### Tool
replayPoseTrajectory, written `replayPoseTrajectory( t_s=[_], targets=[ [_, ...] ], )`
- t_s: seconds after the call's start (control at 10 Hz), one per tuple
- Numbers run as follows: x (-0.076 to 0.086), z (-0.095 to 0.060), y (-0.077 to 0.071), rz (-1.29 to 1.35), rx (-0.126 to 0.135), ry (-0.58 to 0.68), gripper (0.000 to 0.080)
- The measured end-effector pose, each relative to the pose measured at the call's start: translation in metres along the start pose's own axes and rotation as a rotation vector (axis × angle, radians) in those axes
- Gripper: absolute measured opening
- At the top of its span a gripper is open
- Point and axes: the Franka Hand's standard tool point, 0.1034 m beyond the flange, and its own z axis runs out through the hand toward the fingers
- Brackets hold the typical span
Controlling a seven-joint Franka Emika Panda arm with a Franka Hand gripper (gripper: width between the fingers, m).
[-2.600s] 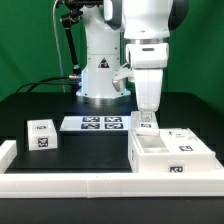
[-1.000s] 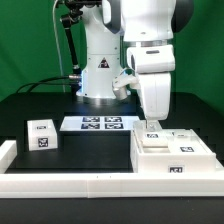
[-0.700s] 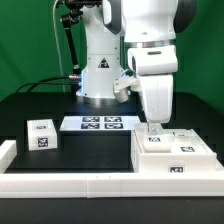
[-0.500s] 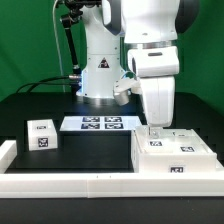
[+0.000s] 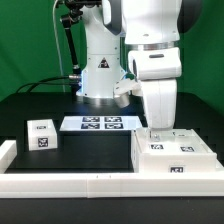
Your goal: Assemble cabinet
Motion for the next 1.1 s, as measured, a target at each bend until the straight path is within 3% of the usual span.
replayPoseTrajectory(
  t_s=[0.8,1.0,1.1],
  targets=[
    [0.0,-0.001,0.006,-0.015,0.001,0.001,0.0071],
    [-0.001,-0.007,0.008,-0.017,-0.008,-0.003,0.0314],
    [-0.001,-0.013,0.008,-0.016,-0.015,-0.006,0.0314]
  ],
)
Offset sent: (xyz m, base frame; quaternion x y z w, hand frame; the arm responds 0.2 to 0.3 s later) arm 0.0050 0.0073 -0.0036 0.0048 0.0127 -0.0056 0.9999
